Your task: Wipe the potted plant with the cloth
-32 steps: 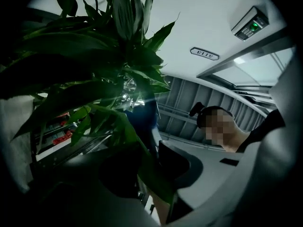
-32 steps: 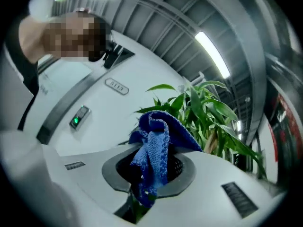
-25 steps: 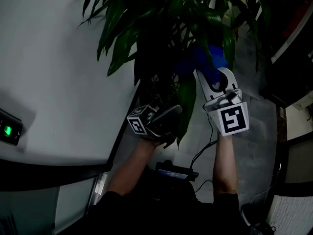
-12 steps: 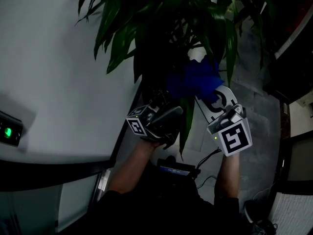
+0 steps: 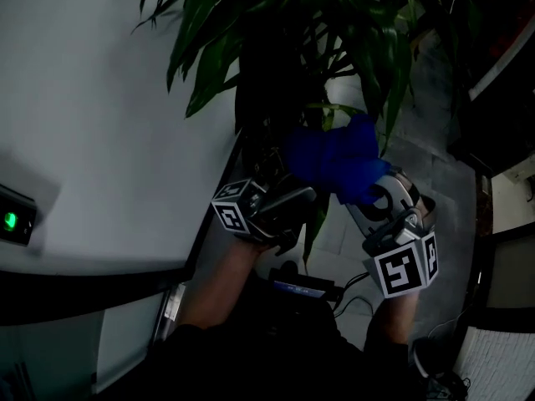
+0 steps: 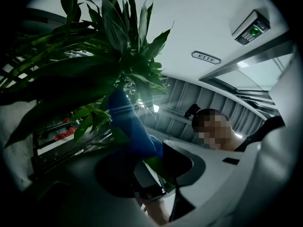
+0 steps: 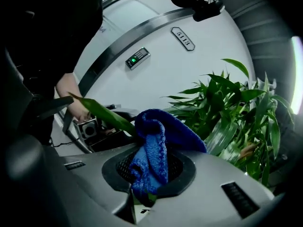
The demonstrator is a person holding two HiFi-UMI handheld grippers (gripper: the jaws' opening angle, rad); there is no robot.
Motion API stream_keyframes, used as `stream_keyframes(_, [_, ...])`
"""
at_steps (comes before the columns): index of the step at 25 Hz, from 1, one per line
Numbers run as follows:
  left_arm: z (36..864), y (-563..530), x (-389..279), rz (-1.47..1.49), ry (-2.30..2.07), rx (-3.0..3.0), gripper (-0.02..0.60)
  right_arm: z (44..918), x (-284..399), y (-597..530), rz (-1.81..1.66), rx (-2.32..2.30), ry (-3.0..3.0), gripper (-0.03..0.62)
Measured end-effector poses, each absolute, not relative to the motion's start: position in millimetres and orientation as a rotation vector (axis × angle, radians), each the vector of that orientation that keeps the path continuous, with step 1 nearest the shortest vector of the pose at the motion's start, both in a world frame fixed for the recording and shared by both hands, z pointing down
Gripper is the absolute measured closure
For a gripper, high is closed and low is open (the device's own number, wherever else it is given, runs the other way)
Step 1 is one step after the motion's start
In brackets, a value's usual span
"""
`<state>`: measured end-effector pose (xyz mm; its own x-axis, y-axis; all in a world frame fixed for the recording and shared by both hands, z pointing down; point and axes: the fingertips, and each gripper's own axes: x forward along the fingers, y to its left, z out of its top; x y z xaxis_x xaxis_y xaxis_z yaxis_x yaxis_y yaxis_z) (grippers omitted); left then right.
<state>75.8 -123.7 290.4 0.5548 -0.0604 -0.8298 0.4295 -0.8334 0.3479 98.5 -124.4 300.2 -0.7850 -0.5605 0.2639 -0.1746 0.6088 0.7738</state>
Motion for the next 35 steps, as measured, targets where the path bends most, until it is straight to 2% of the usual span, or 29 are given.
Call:
stream_keyframes(3, [293,-120,73,-1.227,0.296,2.272,0.408,294,98,-113,-1.035,0.549,-2.331,0.516])
stream_keyframes(8, [292,-119,72,-1.209,0.288,2.299,0.408,212,107,-132,-1.051,0.915,-2.408,0.516])
stream_keyframes(12, [294,-114,79,-1.164,0.29,2.35,0.408,164,77,-134,-1.198,1.011,-2.5,0.515])
stream_keyframes(14, [292,-110,79,-1.173,0.3,2.351,0.408,179,57,-148,-1.176,0.948,-2.506,0.515])
stream_keyframes(18, [291,-107,73,-1.222,0.304,2.315,0.408,262,61,-186,-0.685,0.919,-2.523,0.516])
stream_keyframes(23, [293,-108,67,-1.244,0.286,2.296,0.403,279,72,-181,-0.331,0.845,-2.791,0.516])
stream_keyframes(35, [314,-85,60,-1.144,0.277,2.33,0.377,300,67,-120,-0.283,0.699,-2.752,0.516])
